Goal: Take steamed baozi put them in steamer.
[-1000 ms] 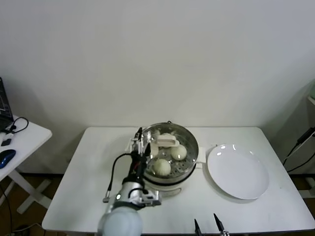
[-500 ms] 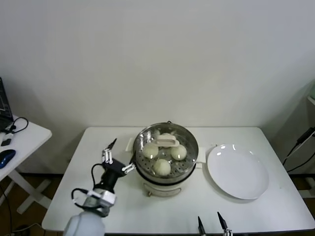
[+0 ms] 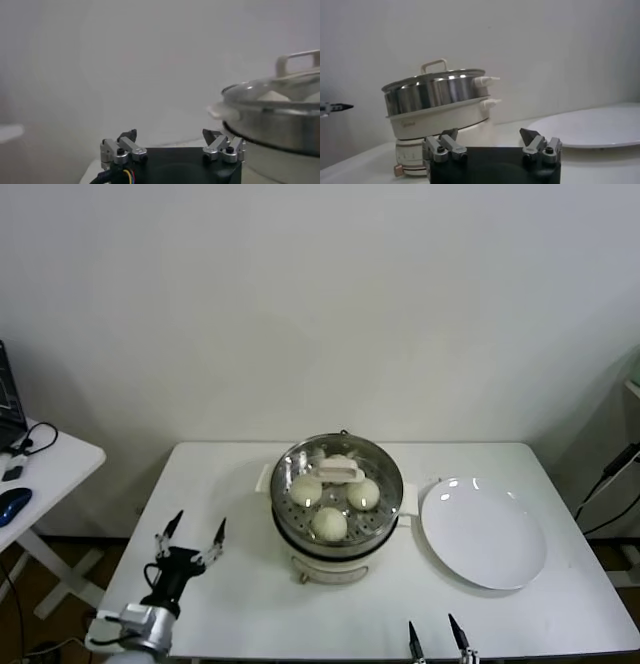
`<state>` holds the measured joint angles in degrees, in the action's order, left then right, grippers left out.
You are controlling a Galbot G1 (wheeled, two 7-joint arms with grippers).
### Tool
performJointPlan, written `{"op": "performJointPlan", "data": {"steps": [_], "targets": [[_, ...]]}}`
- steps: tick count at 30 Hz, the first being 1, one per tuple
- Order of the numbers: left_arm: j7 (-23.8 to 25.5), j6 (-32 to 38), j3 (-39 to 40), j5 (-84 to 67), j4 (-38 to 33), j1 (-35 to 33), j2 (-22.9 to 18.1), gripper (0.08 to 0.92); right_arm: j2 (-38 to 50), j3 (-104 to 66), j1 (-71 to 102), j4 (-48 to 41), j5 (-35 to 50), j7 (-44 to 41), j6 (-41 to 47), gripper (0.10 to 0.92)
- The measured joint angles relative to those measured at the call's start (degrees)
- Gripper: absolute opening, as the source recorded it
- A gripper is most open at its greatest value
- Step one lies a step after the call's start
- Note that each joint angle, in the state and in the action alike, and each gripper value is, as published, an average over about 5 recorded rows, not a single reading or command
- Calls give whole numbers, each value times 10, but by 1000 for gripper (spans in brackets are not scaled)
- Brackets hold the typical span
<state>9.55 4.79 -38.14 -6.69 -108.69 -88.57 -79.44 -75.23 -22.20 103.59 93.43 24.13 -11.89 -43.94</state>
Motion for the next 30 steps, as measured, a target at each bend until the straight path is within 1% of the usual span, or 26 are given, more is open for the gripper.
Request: {"op": "performJointPlan", "data": {"steps": [12,30], "targets": [[2,41,-24,-69,30,-24,-9,823,-1,-3,2,4,0,3,-2,823],[3,62,-26,-74,49,-34,-12,823,0,-3,1,6,0,6,-4,823]]}}
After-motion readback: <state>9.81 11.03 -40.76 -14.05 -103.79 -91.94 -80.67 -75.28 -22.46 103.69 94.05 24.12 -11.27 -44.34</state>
